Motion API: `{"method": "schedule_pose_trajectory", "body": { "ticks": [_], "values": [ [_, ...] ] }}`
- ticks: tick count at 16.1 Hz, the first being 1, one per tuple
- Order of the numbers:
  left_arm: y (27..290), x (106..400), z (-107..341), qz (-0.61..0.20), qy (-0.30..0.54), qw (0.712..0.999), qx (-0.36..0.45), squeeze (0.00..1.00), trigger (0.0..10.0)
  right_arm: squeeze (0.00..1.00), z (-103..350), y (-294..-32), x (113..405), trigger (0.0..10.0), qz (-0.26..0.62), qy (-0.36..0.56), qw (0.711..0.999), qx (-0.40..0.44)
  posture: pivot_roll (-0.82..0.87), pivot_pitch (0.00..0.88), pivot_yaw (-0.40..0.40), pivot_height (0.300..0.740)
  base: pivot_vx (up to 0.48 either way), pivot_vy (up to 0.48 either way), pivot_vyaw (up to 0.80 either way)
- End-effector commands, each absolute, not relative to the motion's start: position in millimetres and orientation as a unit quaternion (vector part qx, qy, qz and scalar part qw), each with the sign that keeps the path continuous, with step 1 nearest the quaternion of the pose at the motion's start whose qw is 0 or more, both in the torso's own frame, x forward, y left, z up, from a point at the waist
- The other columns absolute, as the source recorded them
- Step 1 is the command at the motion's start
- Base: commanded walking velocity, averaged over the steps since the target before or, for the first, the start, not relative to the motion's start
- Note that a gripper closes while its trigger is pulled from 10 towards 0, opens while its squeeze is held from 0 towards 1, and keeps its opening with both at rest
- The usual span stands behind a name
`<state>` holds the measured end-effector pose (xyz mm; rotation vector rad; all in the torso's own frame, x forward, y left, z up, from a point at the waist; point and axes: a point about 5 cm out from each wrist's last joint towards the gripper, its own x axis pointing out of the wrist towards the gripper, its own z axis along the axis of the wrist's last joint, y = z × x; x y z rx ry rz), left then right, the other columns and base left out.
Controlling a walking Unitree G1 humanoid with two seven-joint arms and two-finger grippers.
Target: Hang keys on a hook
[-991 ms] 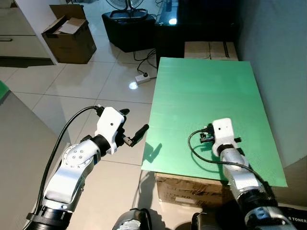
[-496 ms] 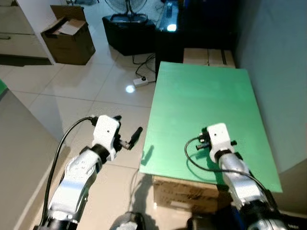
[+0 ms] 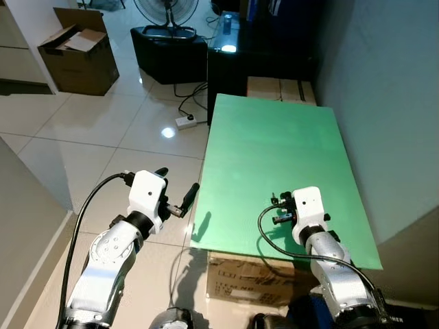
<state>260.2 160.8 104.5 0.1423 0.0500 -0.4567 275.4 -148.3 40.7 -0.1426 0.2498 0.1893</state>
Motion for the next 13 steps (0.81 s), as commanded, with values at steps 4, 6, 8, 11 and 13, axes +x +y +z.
{"method": "schedule_pose_trajectory", "body": {
  "ticks": [4, 6, 8, 11, 13],
  "values": [
    [162, 267, 109, -0.243, 0.017, 0.967, 0.075, 0.0, 10.0, 0.0, 42, -158, 270, 10.0, 0.064, 0.131, 0.988, -0.045, -0.05, 0.078, 0.027, 0.74, 0.319, 0.0, -0.8],
    [160, 269, 109, -0.247, 0.016, 0.966, 0.078, 0.0, 10.0, 0.0, 44, -159, 271, 10.0, 0.075, 0.129, 0.987, -0.052, -0.05, 0.085, 0.032, 0.74, 0.33, 0.0, 0.0],
    [160, 268, 109, -0.243, 0.018, 0.966, 0.083, 0.0, 10.0, 0.0, 46, -159, 273, 10.0, 0.09, 0.127, 0.986, -0.058, -0.05, 0.083, 0.028, 0.74, 0.323, 0.0, 0.0],
    [162, 268, 109, -0.235, 0.018, 0.968, 0.084, 0.0, 10.0, 0.0, 48, -157, 276, 10.0, 0.121, 0.128, 0.98, -0.088, -0.04, 0.082, 0.018, 0.74, 0.29, 0.0, 0.47],
    [164, 267, 111, -0.225, 0.011, 0.971, 0.084, 0.0, 10.0, 0.0, 52, -152, 279, 10.0, 0.145, 0.12, 0.977, -0.099, -0.04, 0.085, 0.011, 0.74, 0.126, 0.0, 0.8]
  ]
}}
